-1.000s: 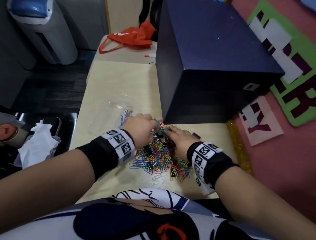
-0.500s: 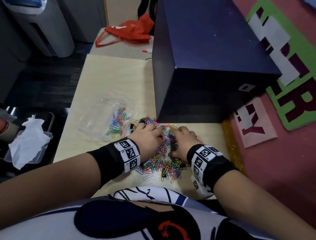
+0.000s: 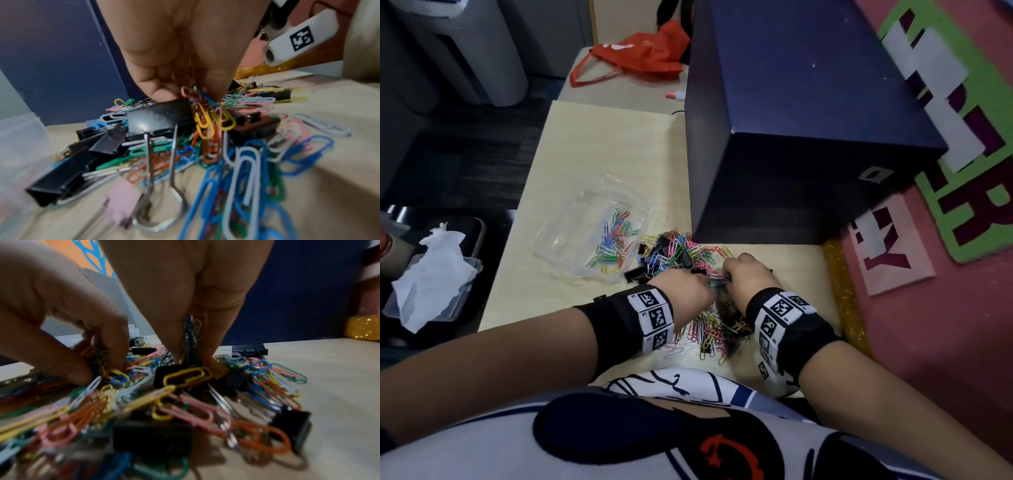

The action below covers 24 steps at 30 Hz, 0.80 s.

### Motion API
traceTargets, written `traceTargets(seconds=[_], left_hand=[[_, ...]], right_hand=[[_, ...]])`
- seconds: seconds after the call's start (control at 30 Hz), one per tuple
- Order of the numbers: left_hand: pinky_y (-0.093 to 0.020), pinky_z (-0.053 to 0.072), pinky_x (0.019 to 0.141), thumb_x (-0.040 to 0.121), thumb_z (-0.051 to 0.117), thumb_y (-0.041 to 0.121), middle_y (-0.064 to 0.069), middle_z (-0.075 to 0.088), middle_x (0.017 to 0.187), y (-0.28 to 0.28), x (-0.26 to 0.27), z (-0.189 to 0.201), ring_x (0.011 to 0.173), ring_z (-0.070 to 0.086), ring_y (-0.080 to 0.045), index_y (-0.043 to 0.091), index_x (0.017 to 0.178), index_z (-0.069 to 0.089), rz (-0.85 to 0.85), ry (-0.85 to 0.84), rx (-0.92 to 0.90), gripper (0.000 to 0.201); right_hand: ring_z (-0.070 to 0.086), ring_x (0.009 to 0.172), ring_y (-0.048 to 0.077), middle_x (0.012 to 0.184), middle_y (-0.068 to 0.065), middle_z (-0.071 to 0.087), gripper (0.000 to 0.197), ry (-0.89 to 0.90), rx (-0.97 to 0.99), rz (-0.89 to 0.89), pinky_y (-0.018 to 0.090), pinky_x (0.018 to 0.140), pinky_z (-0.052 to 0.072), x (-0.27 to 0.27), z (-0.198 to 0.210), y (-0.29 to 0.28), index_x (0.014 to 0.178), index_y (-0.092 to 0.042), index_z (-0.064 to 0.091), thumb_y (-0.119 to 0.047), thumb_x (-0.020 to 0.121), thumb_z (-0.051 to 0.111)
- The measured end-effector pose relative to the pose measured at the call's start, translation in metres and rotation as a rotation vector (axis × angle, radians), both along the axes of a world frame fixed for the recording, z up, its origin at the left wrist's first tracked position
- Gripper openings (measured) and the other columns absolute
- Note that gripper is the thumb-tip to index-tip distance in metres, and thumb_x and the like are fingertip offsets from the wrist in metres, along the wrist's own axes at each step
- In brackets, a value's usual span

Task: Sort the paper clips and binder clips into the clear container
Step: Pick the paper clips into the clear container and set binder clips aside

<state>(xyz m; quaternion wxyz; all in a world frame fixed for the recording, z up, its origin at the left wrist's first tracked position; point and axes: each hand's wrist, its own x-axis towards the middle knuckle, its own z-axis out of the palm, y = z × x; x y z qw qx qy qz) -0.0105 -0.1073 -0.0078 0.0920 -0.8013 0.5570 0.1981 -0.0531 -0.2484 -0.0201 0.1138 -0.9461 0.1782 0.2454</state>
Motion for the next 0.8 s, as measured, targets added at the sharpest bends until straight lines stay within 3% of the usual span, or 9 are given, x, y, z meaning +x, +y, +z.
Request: traceTargets(seconds=[0.2, 0.33, 0.4, 0.57, 0.7, 0.8], left_hand=[[-0.033, 0.047, 0.075, 0.093, 0.047, 0.008, -0.009, 0.058, 0.104, 0.007, 0.009, 0.004, 0.095, 0.061, -0.029, 0.012, 0.11, 0.057, 0.083, 0.086, -0.119, 0.021], [-0.032, 0.043, 0.086, 0.094, 0.051, 0.02, -0.006, 0.06, 0.111, 0.016, 0.021, 0.013, 0.106, 0.056, -0.024, 0.015, 0.11, 0.061, 0.185, 0.178, -0.289, 0.02], [-0.03, 0.041, 0.089, 0.092, 0.055, 0.024, -0.002, 0.062, 0.113, 0.024, 0.029, 0.017, 0.109, 0.056, -0.022, 0.019, 0.112, 0.063, 0.257, 0.19, -0.381, 0.022], [-0.021, 0.04, 0.08, 0.086, 0.065, 0.027, 0.003, 0.068, 0.099, 0.055, 0.056, 0.025, 0.094, 0.061, -0.015, 0.023, 0.1, 0.069, 0.473, 0.222, -0.588, 0.015], [-0.022, 0.044, 0.075, 0.083, 0.071, 0.025, 0.007, 0.068, 0.088, 0.086, 0.081, 0.025, 0.079, 0.058, -0.01, 0.024, 0.088, 0.069, 0.694, 0.258, -0.651, 0.006], [-0.02, 0.042, 0.074, 0.081, 0.072, 0.024, 0.009, 0.067, 0.087, 0.107, 0.095, 0.019, 0.077, 0.056, -0.008, 0.023, 0.088, 0.069, 0.806, 0.239, -0.657, 0.007]], right_hand=[[0.057, 0.109, 0.026, 0.119, 0.01, 0.057, 0.031, 0.08, -0.084, -0.034, 0.031, 0.092, 0.049, 0.016, 0.023, -0.004, 0.12, -0.014, 0.058, -0.014, 0.09, 0.061], [0.062, 0.093, 0.024, 0.107, 0.006, 0.067, 0.029, 0.216, -0.158, 0.006, 0.027, 0.079, 0.051, 0.037, 0.033, 0.001, 0.115, -0.012, 0.064, -0.022, 0.089, 0.065], [0.064, 0.094, 0.025, 0.106, 0.005, 0.067, 0.028, 0.255, -0.19, 0.032, 0.027, 0.074, 0.05, 0.045, 0.037, 0.007, 0.115, -0.013, 0.065, -0.024, 0.089, 0.064], [0.063, 0.106, 0.024, 0.118, 0.005, 0.065, 0.029, 0.233, -0.232, 0.117, 0.03, 0.088, 0.053, 0.053, 0.05, 0.025, 0.119, -0.013, 0.064, -0.024, 0.093, 0.059], [0.063, 0.105, 0.021, 0.112, 0.001, 0.065, 0.025, 0.032, -0.019, 0.013, 0.029, 0.091, 0.052, 0.06, 0.064, 0.047, 0.111, -0.015, 0.068, -0.025, 0.088, 0.067], [0.071, 0.089, 0.021, 0.096, 0.005, 0.072, 0.014, -0.125, 0.292, -0.217, 0.034, 0.085, 0.057, 0.074, 0.057, 0.066, 0.09, -0.014, 0.069, -0.018, 0.079, 0.077]])
